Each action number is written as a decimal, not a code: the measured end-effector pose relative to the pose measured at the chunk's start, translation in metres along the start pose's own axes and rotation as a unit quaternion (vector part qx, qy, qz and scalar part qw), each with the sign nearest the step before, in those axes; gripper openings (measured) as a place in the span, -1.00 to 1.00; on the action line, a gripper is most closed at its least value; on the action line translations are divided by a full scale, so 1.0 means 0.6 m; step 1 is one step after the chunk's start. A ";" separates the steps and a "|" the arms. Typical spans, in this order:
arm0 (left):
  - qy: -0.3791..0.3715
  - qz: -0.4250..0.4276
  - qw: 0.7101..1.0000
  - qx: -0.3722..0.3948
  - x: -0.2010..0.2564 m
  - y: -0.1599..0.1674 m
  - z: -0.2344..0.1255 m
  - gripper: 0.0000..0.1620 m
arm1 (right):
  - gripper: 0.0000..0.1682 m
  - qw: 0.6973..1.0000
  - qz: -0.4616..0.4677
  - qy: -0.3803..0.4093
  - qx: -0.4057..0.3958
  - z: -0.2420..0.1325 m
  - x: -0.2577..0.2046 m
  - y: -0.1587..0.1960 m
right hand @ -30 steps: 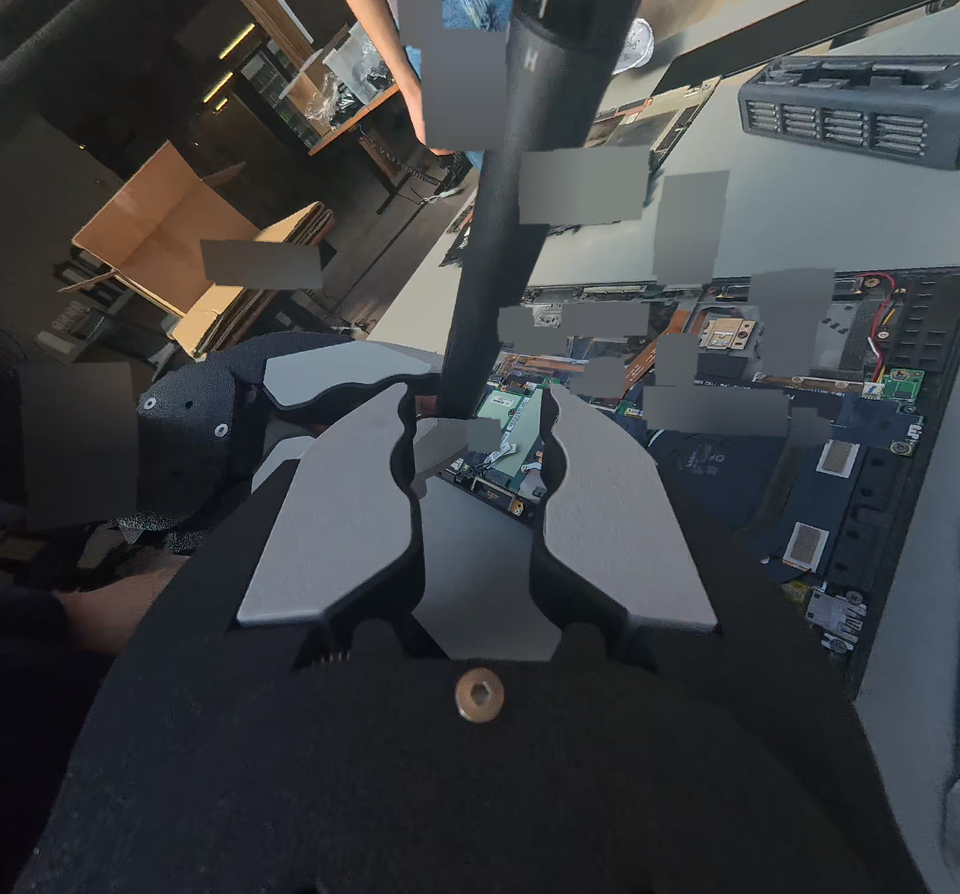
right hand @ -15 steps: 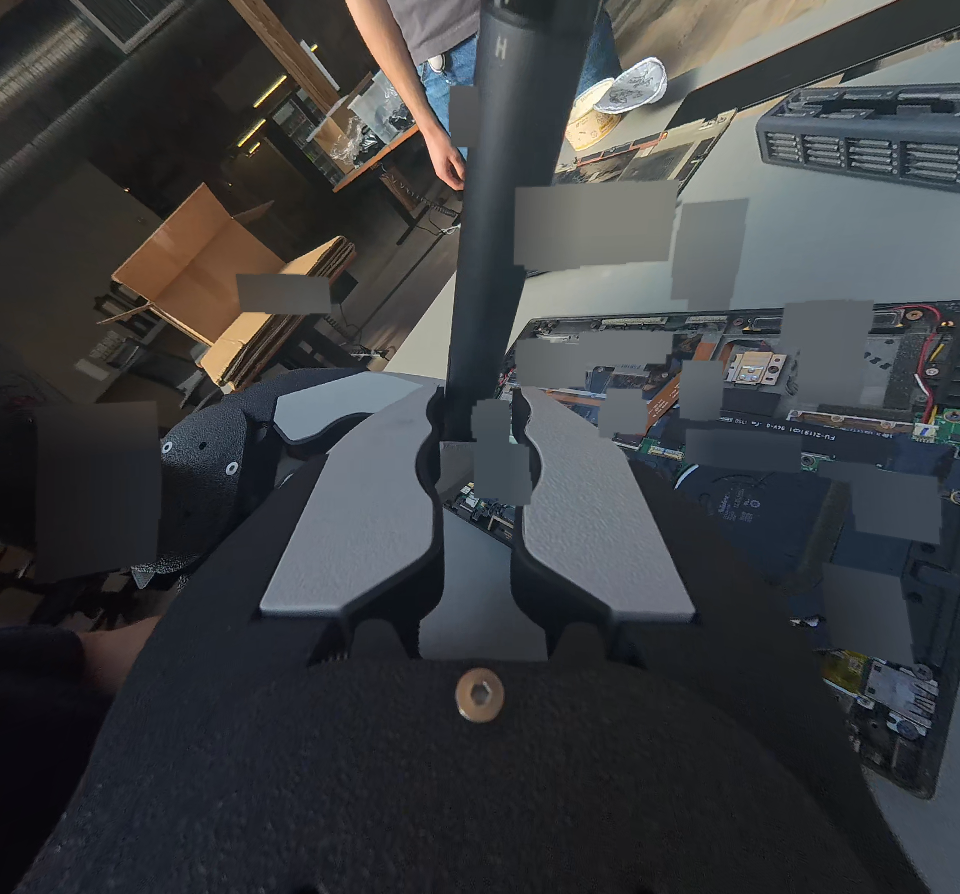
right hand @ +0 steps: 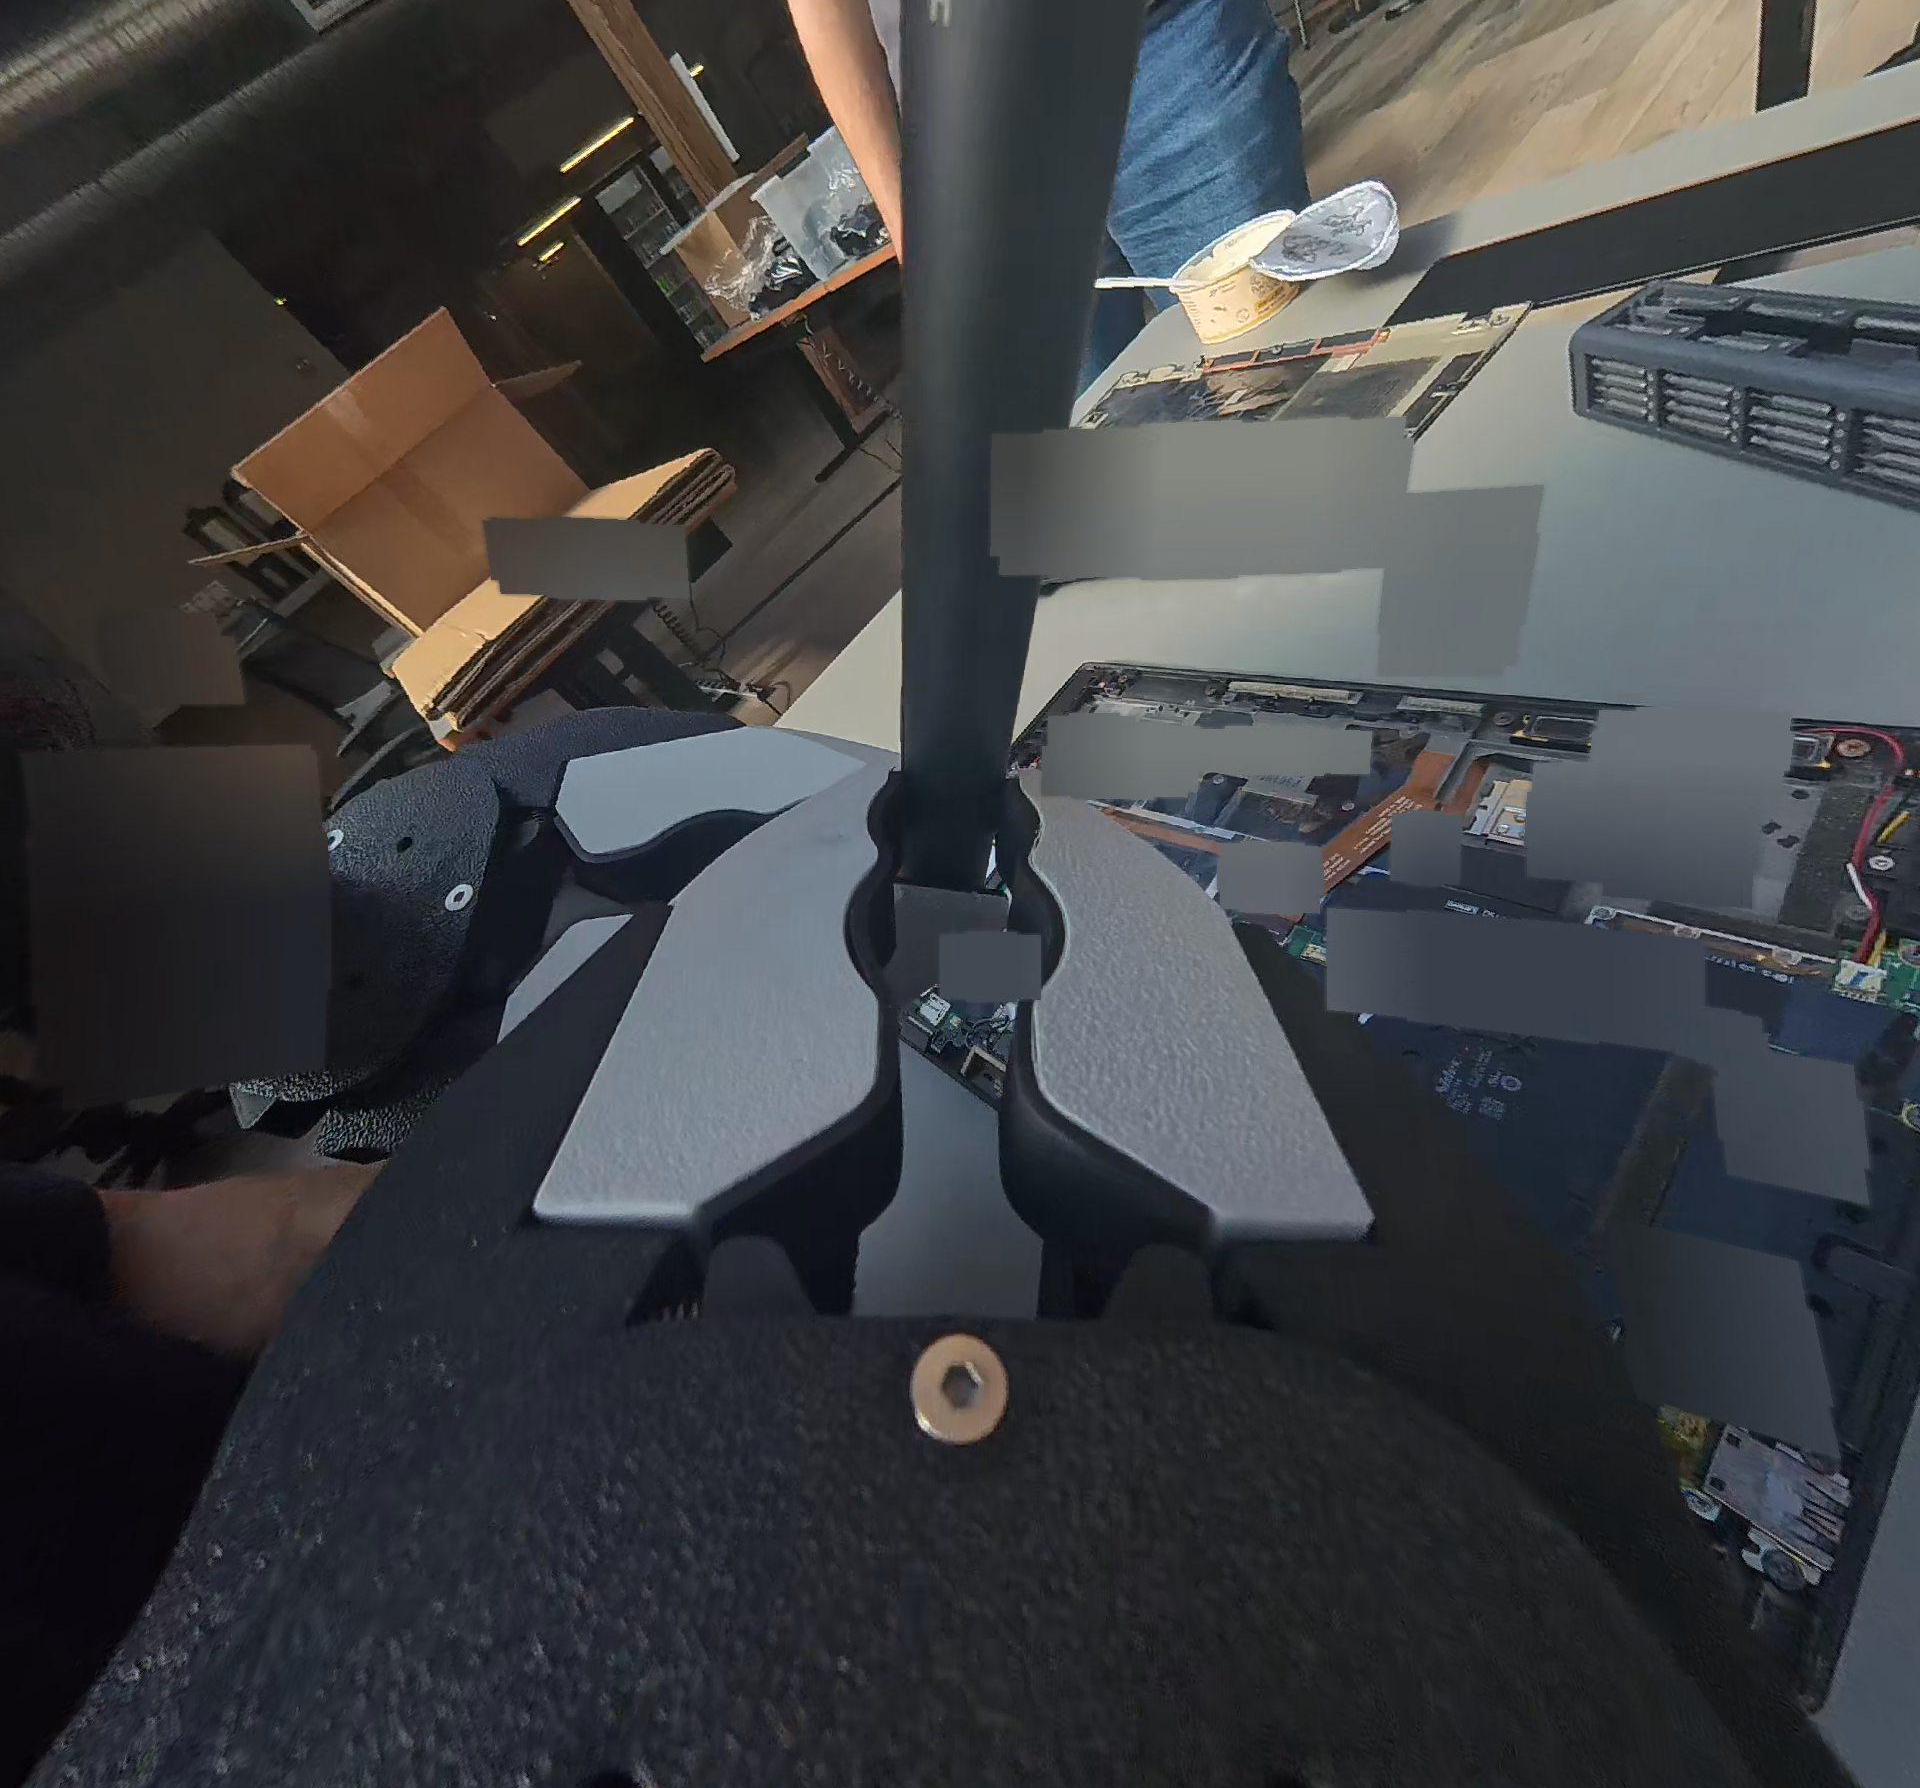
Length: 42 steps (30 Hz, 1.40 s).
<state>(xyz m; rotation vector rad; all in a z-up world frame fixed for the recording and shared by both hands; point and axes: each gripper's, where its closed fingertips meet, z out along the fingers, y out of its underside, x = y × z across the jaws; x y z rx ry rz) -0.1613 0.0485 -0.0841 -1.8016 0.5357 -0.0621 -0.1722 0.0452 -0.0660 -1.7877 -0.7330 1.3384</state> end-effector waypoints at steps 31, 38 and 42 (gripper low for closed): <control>-0.011 0.052 0.998 0.029 -0.008 -0.017 -0.014 -0.80 | -0.79 0.979 0.174 -0.102 0.029 -0.001 -0.010 -0.013; -0.012 0.048 0.998 0.027 -0.008 -0.013 -0.013 -0.80 | -0.80 0.980 0.172 -0.091 0.028 0.001 -0.007 -0.011; -0.015 0.052 0.998 0.027 -0.008 -0.013 -0.014 -0.79 | -0.80 0.979 0.180 -0.093 0.031 0.001 -0.007 -0.011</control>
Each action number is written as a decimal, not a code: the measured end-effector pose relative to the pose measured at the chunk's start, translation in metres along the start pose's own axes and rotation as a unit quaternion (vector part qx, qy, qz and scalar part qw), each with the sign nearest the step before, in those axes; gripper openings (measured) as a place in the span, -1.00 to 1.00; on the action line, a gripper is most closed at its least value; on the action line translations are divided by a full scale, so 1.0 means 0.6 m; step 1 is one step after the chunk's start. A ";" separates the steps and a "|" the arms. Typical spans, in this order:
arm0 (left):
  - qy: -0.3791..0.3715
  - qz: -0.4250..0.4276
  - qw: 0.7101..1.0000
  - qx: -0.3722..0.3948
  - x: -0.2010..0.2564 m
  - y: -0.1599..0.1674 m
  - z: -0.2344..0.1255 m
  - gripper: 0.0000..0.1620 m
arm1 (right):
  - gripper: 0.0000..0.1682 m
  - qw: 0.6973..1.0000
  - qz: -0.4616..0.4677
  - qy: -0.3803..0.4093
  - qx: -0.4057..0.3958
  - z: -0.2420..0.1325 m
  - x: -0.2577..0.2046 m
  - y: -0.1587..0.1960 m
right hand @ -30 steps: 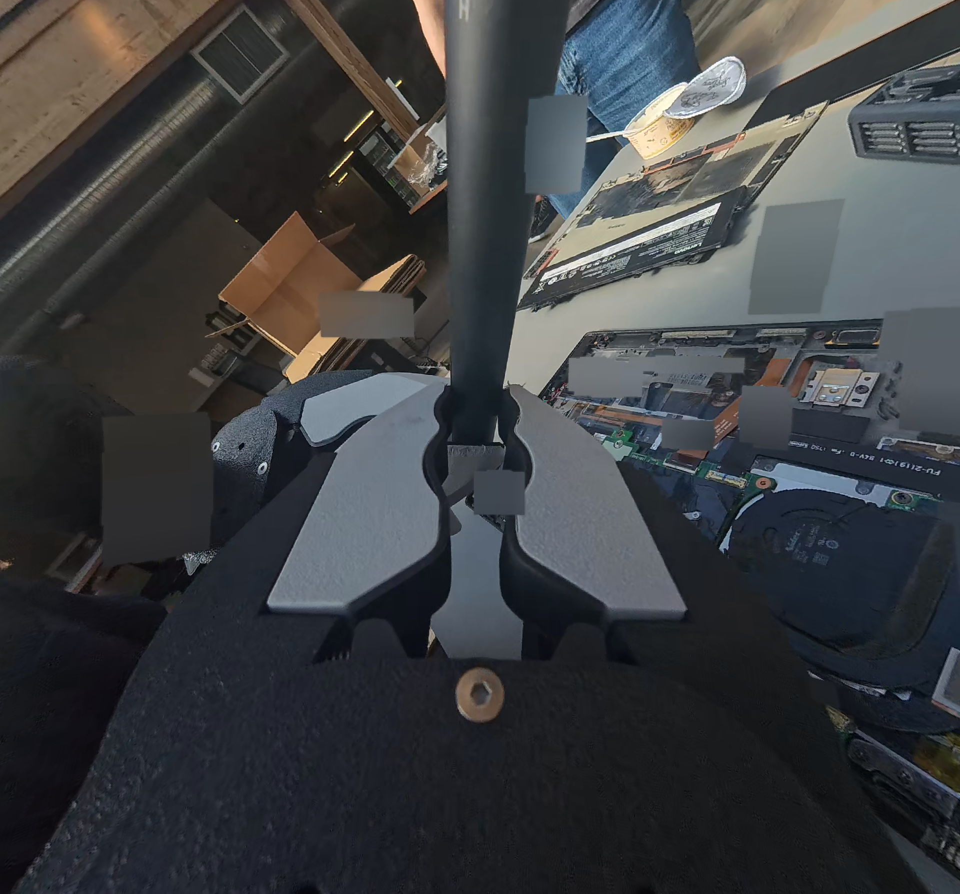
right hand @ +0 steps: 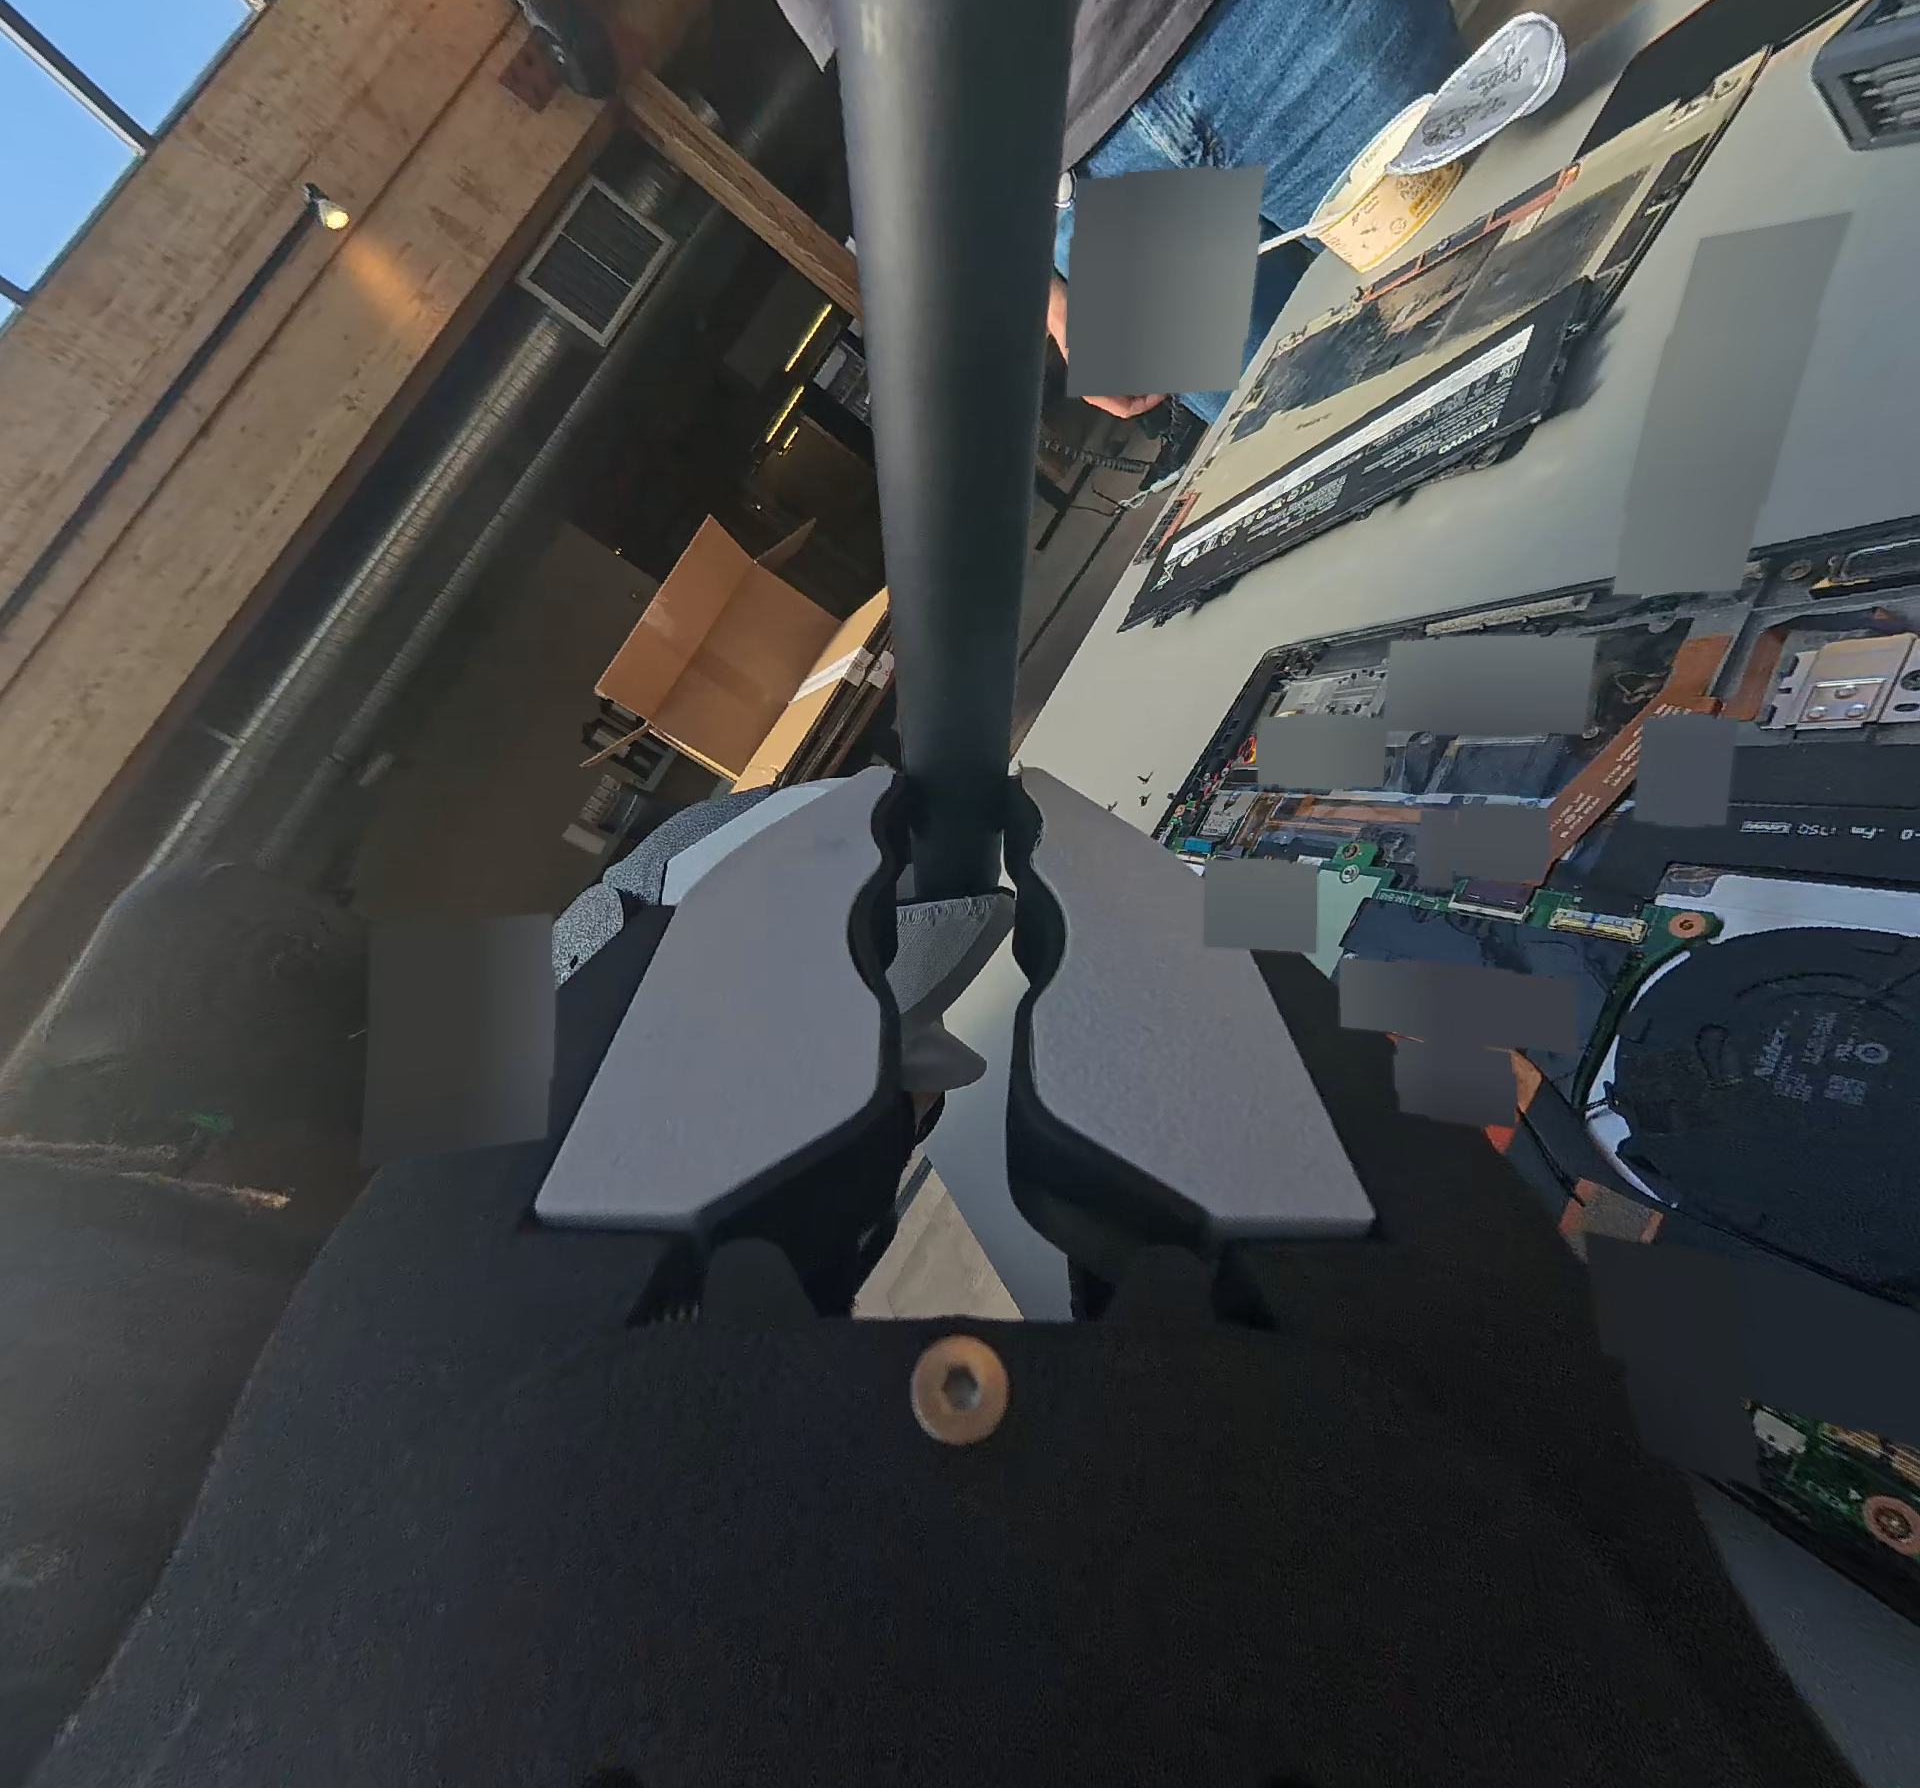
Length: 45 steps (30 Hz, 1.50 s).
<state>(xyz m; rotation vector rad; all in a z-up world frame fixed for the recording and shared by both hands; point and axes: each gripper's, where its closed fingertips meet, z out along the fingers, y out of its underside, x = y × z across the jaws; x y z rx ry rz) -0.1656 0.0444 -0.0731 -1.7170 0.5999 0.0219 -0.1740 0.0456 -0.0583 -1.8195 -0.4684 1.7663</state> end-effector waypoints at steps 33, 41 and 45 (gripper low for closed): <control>-0.016 -0.176 0.941 -0.287 -0.196 0.359 -0.276 -1.00 | -0.80 0.957 -0.276 0.061 -0.071 0.055 0.007 0.069; 0.071 -0.130 0.938 -0.313 -0.208 0.399 -0.265 -0.82 | -0.80 0.956 -0.278 0.061 -0.078 0.070 0.010 0.087; 0.104 -0.078 0.932 -0.339 -0.214 0.413 -0.256 -0.92 | -0.80 0.953 -0.283 0.068 -0.080 0.073 0.010 0.091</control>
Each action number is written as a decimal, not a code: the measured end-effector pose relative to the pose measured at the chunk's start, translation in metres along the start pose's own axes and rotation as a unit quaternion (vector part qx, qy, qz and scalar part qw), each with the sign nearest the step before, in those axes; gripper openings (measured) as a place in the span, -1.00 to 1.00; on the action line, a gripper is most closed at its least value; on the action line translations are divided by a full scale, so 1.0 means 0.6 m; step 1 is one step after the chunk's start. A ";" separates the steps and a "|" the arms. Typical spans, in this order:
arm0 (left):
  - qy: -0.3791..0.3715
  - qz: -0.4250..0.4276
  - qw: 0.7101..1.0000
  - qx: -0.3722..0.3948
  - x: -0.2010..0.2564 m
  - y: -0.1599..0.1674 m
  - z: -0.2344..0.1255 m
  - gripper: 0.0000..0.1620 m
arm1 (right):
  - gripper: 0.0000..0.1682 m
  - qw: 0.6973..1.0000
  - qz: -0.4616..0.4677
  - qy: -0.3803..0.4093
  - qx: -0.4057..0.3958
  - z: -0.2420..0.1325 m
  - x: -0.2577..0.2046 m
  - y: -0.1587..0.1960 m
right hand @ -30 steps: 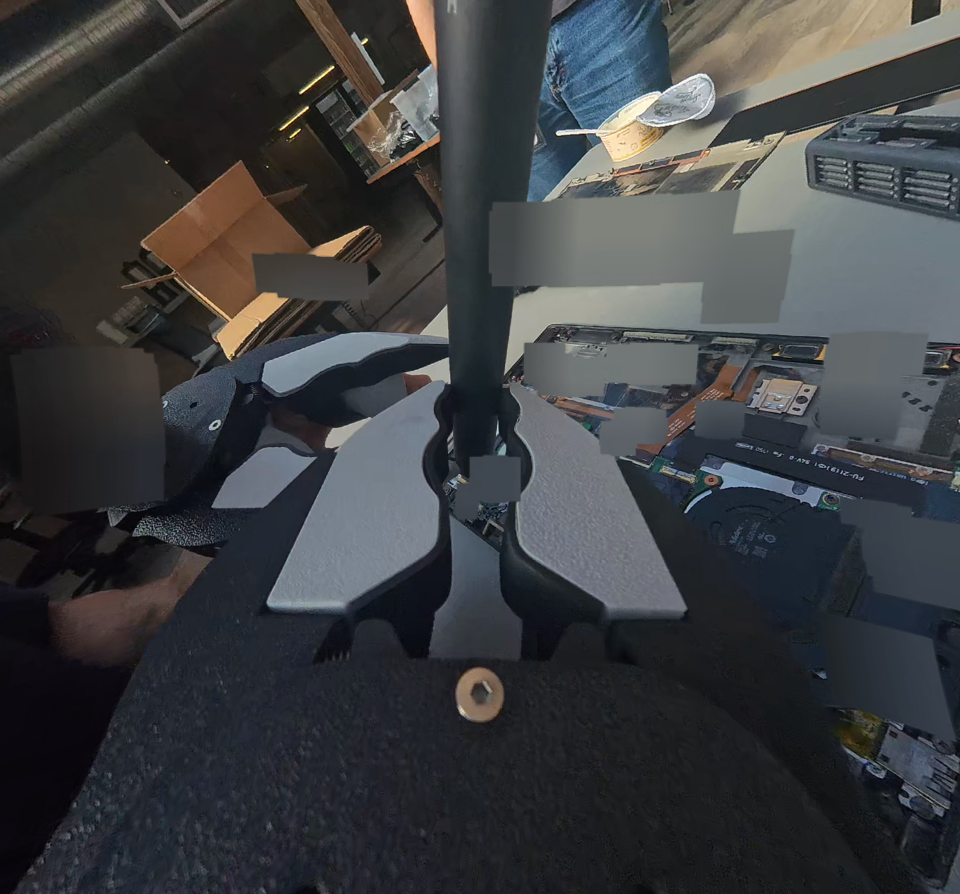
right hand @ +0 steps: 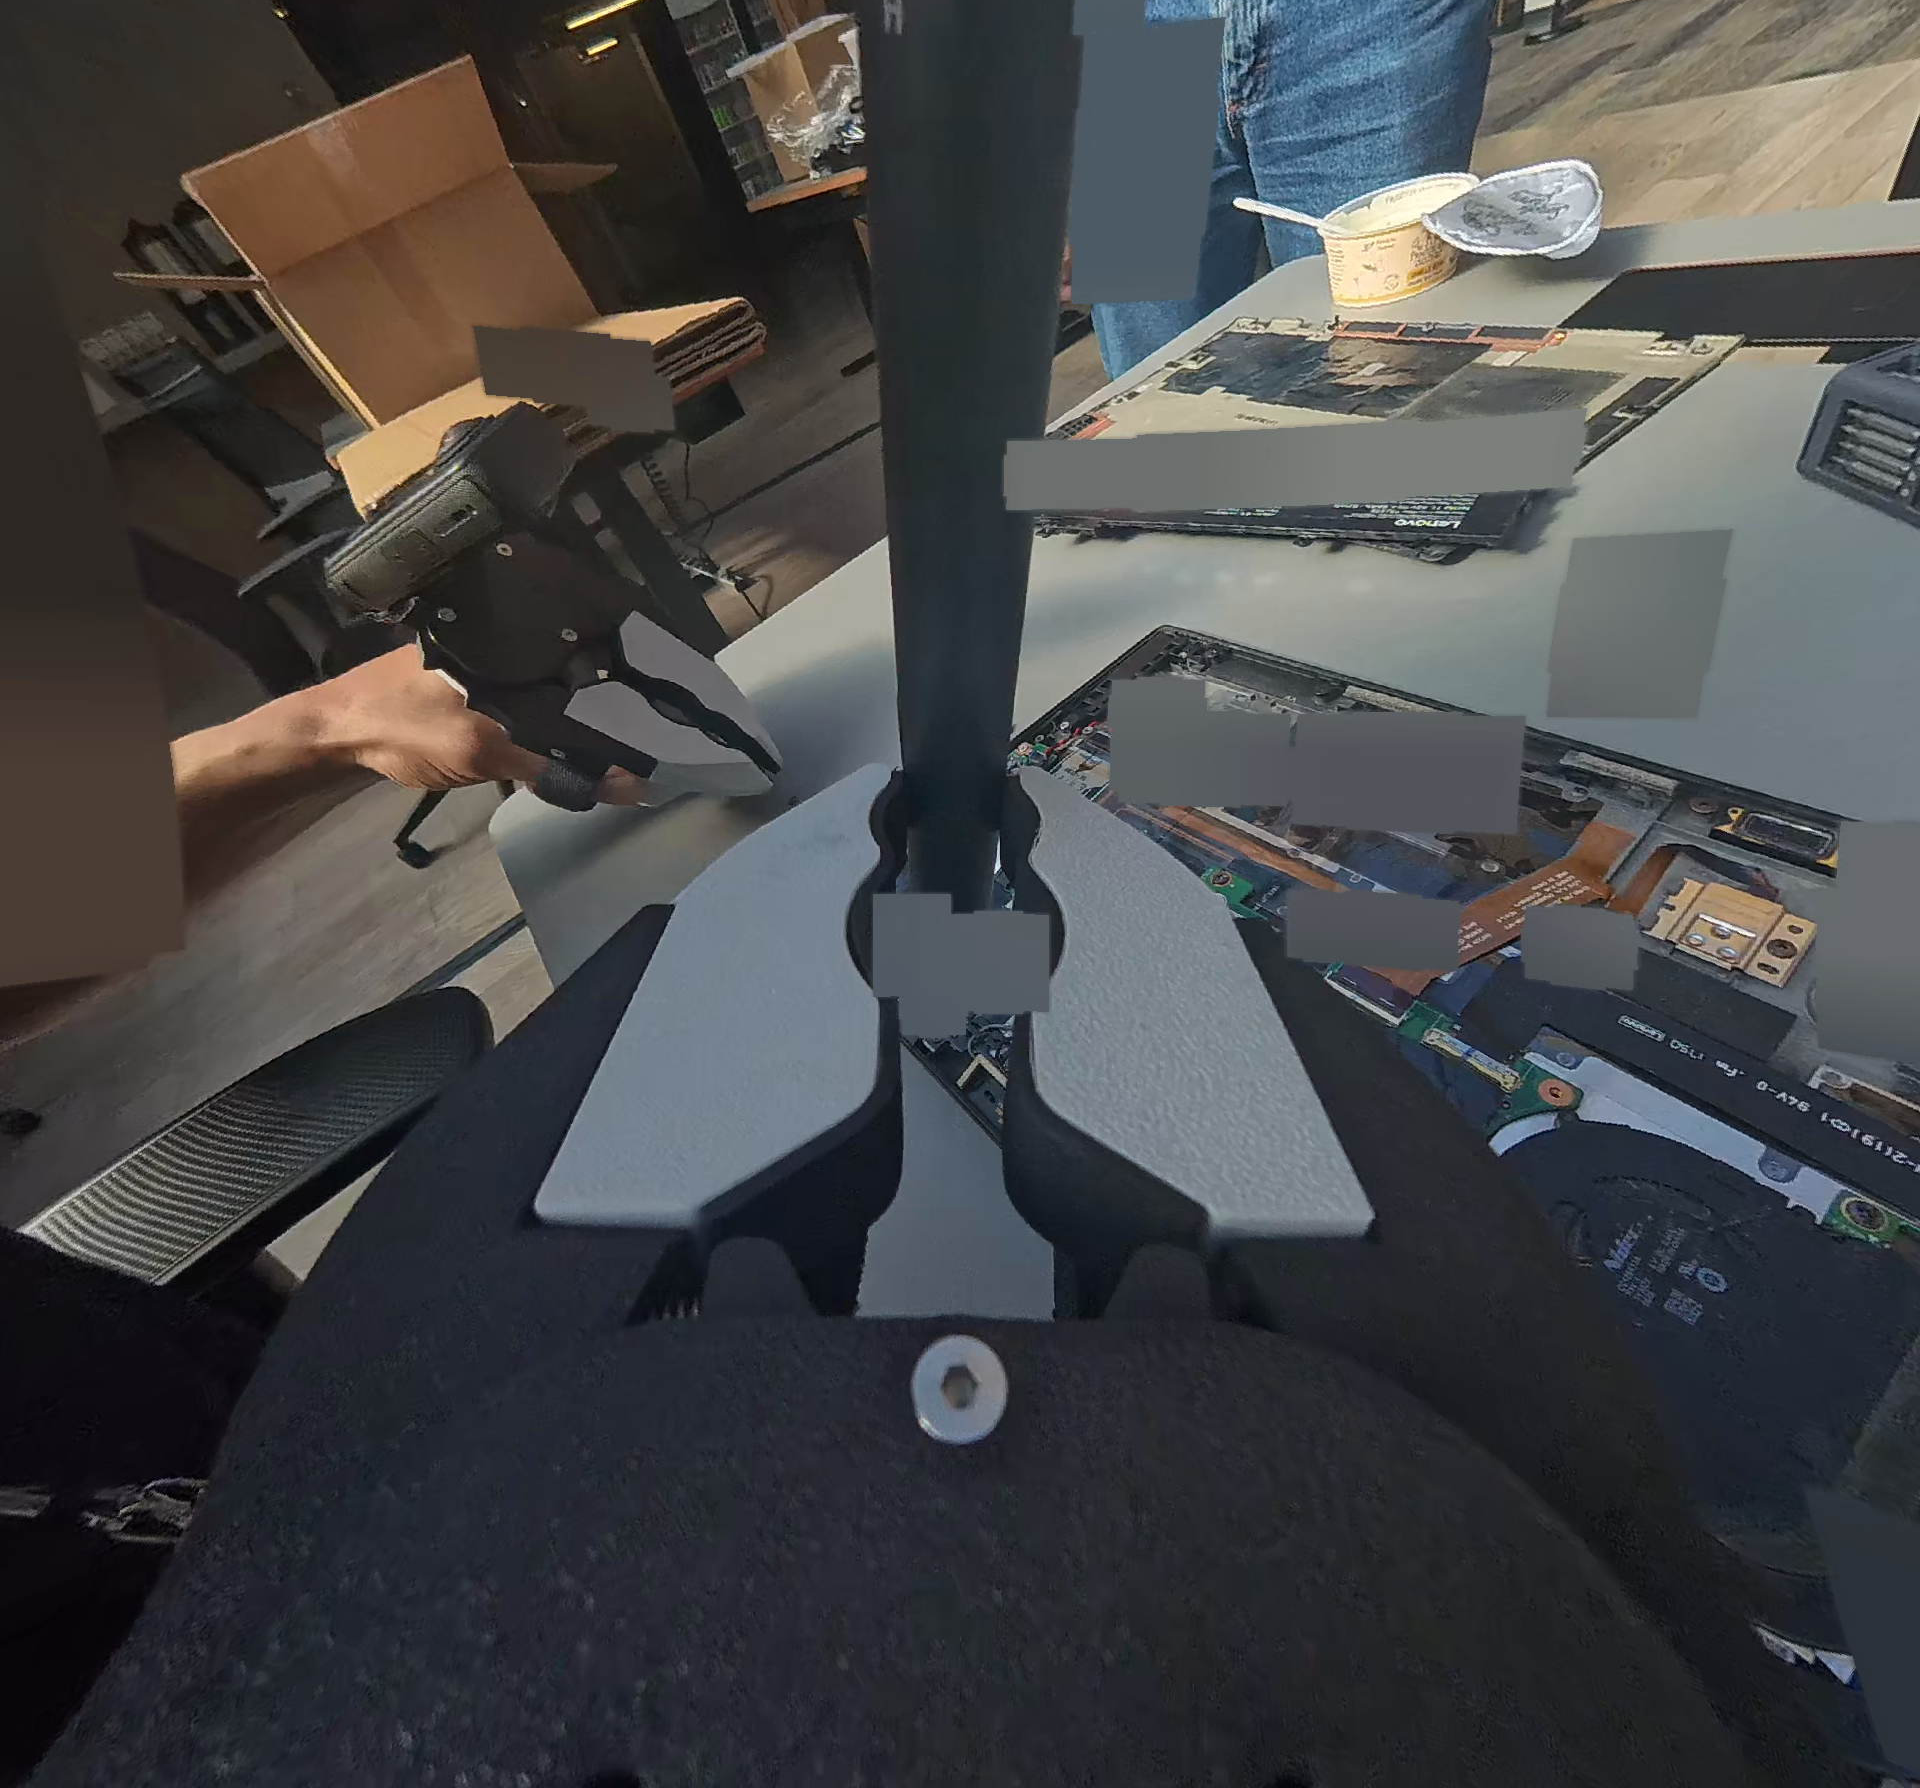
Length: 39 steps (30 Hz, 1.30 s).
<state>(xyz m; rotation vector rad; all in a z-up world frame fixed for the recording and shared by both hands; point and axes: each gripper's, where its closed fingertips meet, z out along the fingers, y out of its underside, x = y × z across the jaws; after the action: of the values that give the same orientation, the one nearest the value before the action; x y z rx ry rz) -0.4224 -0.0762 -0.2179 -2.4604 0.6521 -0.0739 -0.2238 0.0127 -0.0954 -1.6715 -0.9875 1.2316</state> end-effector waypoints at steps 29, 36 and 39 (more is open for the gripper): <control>0.174 -0.194 0.926 0.273 0.019 -0.137 -0.080 -1.00 | -0.80 0.992 0.093 -0.012 0.087 0.006 -0.002 -0.015; 0.324 -0.325 0.767 0.448 0.079 -0.267 -0.147 -1.00 | -0.80 0.946 0.211 -0.058 0.238 -0.005 -0.012 -0.093; 0.374 -0.383 0.692 0.485 0.091 -0.306 -0.152 -1.00 | -0.80 0.928 0.233 -0.065 0.284 -0.010 -0.009 -0.119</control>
<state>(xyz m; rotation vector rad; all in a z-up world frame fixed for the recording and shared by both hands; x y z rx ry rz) -0.3118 -0.0199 -0.0458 -1.3741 -0.2086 -1.4112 -0.2276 0.0320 -0.0264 -1.3940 -0.2423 1.7562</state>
